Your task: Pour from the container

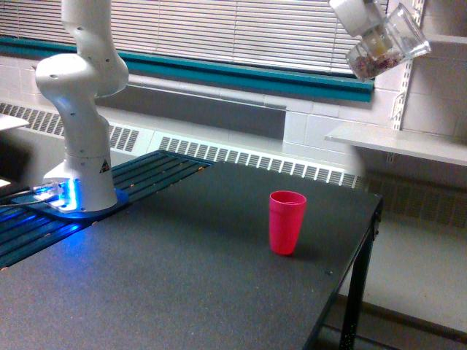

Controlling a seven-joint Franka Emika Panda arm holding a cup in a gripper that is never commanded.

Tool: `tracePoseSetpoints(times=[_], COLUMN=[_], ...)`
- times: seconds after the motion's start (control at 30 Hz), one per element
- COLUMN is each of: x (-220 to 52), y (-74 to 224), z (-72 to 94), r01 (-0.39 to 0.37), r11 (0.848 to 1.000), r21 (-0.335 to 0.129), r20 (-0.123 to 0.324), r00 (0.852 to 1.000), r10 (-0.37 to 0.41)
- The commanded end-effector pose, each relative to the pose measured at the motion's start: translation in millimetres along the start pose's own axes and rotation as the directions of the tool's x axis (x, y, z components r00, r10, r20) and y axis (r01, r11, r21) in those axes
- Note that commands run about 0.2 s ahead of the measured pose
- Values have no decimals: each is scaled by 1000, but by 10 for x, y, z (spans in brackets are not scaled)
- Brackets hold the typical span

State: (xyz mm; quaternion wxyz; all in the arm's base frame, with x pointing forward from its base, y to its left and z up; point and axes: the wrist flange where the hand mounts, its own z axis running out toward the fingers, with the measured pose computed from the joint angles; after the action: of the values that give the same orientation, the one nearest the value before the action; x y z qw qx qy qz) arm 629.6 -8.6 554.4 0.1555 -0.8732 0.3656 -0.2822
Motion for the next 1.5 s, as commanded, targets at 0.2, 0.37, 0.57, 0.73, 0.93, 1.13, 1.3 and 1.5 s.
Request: tracePoseSetpoints(times=[0.2,0.37,0.57,0.73,0.93,1.13,1.3,1.5], x=[85,-97,-360,-593,-877,-1150,-1320,-1504], y=[604,682,722,746,795,852,842,817], z=[-347,-477,-652,-809,-997,-1173,-1394,-1548], r01=[-63,-47,-2,40,87,131,164,208], r11=[998,999,1000,999,996,990,982,972], r21=[-16,-10,10,24,37,58,90,113], r20=[-39,-39,-33,-43,-59,-76,-110,-144], r00=[997,998,999,998,995,989,982,971], r10=[62,47,2,-39,-85,-127,-154,-191])
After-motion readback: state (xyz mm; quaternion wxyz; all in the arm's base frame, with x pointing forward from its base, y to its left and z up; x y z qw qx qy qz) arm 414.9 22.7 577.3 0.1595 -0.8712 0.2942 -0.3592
